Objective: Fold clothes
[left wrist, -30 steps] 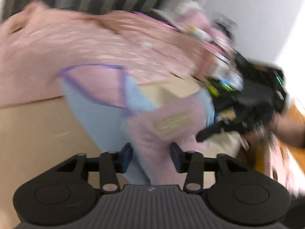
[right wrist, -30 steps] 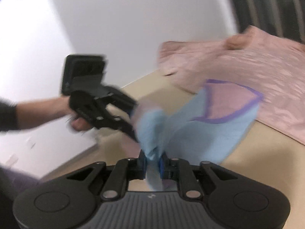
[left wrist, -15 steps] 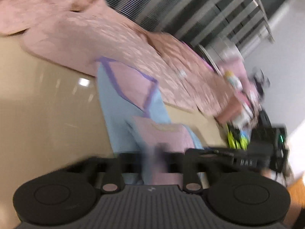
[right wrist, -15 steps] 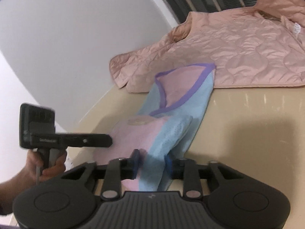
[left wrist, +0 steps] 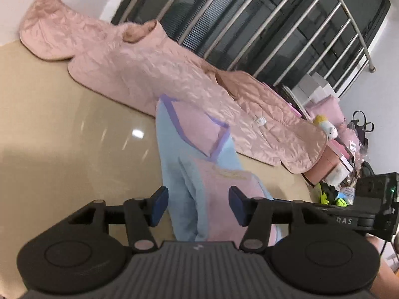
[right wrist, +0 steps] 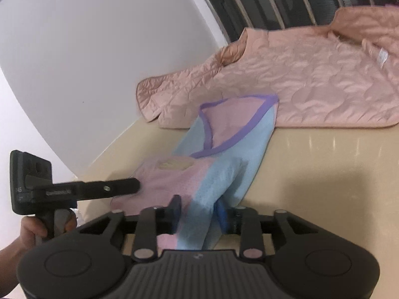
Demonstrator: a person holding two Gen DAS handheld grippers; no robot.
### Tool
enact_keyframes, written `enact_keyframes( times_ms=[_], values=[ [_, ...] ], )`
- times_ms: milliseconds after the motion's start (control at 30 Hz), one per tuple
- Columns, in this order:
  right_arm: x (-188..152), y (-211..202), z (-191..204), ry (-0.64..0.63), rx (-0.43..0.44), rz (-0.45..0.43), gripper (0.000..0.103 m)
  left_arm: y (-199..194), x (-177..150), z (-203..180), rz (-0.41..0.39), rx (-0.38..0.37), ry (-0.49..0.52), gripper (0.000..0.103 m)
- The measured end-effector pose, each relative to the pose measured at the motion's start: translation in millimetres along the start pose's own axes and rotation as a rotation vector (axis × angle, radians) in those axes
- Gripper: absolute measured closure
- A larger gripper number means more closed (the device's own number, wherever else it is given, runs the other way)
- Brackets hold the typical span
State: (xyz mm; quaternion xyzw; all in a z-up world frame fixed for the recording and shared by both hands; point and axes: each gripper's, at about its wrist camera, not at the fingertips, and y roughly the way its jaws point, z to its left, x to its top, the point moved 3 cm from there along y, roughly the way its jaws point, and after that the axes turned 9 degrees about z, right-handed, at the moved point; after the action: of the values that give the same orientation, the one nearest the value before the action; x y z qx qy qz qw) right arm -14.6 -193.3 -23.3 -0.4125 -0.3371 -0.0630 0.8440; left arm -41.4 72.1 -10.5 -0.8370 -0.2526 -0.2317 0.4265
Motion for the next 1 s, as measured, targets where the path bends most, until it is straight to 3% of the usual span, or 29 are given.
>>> enact_keyframes(
  times_ms=[67,133,167,333,367,433,533,633,700,767,900,1000],
  values=[
    [-2.5,-12.0,-0.1,0.003,-0.051,-0.037,0.071,-5.8,-1.8,0.9,0.002,0.011,0.013,0.06],
    [-3.3,-22.2,4.9,-0.013,-0.09,-0.078,0.074,-7.0,-0.6,-2.6,0.0,0.07,0.033,0.074],
    [-2.4,-25.7,9.5,-0.029,-0.115,-0.101,0.075,-7.9,2.0,-6.2,-0.006,0.085,0.047,0.074],
    [18.6,-12.7,33.9,-0.083,-0.143,-0.17,0.076,3.5,26.9,-22.2,-0.033,0.012,0.052,0.074],
    [22.8,-5.9,37.7,-0.09,-0.144,-0.168,0.076,13.5,29.7,-21.2,-0.018,0.036,0.055,0.076],
    [25.2,12.8,39.1,-0.099,-0.159,-0.134,0.076,30.9,29.3,-12.7,0.023,0.148,0.035,0.09],
    [17.2,39.4,30.9,-0.096,-0.231,-0.03,0.078,28.8,26.2,-0.6,0.017,0.149,-0.044,0.088],
    [13.0,32.8,33.6,-0.087,-0.252,-0.052,0.078,5.4,26.5,-5.2,-0.06,0.208,-0.041,0.085],
    [14.4,21.7,41.6,-0.108,-0.266,-0.098,0.078,-10.2,26.5,-19.1,-0.102,0.178,0.002,0.076],
    [16.2,19.2,46.8,-0.117,-0.261,-0.12,0.078,-7.6,22.7,-32.2,-0.078,0.124,0.041,0.072],
    [14.5,42.8,43.9,-0.101,-0.305,-0.05,0.09,19.0,5.0,-42.4,0.016,0.172,0.114,0.075],
    [5.2,40.6,44.8,-0.119,-0.36,-0.067,0.089,30.9,-8.3,-43.5,0.023,0.18,0.184,0.073]
  ],
)
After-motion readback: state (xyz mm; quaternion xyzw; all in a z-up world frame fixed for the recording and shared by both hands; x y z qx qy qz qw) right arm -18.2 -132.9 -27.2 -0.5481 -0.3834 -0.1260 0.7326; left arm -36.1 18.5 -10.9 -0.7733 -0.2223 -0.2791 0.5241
